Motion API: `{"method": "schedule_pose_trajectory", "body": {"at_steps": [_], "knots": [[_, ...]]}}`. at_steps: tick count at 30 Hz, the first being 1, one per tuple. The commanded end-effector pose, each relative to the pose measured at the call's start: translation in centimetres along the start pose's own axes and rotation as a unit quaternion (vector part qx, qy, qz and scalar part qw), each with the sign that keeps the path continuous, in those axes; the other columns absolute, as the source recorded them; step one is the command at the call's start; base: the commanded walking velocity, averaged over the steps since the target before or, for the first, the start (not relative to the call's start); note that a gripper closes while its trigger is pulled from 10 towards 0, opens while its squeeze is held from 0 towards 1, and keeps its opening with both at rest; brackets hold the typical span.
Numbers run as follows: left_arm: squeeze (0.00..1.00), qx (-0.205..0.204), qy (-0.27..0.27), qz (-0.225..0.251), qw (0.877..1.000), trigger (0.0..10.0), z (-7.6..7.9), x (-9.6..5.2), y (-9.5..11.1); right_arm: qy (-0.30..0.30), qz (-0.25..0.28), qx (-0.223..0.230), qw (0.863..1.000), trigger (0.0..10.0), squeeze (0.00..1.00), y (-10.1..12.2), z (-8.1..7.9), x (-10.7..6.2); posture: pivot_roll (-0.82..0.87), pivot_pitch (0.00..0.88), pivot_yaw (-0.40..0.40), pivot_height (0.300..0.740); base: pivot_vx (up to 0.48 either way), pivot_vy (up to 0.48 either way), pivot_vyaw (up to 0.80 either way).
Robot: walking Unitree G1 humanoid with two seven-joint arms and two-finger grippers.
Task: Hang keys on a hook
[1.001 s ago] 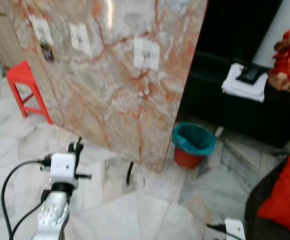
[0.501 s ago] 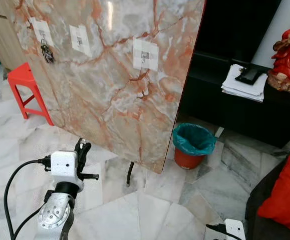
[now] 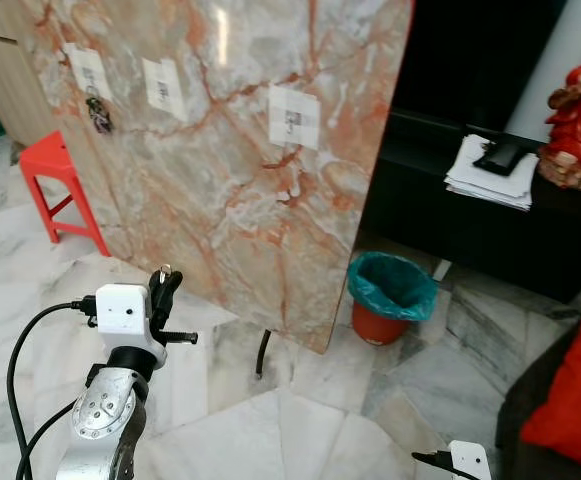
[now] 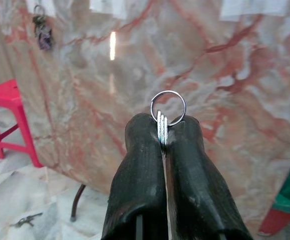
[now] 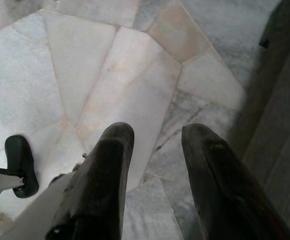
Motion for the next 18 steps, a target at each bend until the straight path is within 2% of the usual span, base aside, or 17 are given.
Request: {"method": "schedule_pose_trajectory", "body": {"at_steps": [1, 18], "knots": [[0.00, -0.004, -0.012, 0.008, 1.000, 10.0, 0.58, 0.31, 0.75, 0.001, -0.003, -0.004, 1.000, 10.0, 0.00, -0.05, 0.07, -0.01, 0.02, 0.000, -0.054, 0.740, 0.289, 0.000, 0.00], [0.00, -0.005, -0.012, 0.010, 1.000, 10.0, 0.70, 0.70, 1.24, 0.001, -0.002, -0.007, 1.000, 10.0, 0.00, 0.15, 0.12, 0.01, 0.02, 0.000, -0.056, 0.740, 0.304, 0.000, 0.00]]}}
Point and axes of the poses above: a point about 5 cm out from each wrist's last joint towards the gripper, its own x axis pointing out of the wrist towards the gripper, its own y axis along the axis of the wrist's last joint, z = x × y, the point moved 6 cm from there along x, pointing out of the wrist towards the gripper, and after that the axes turned 6 degrees about -x, right-handed, at the moved point
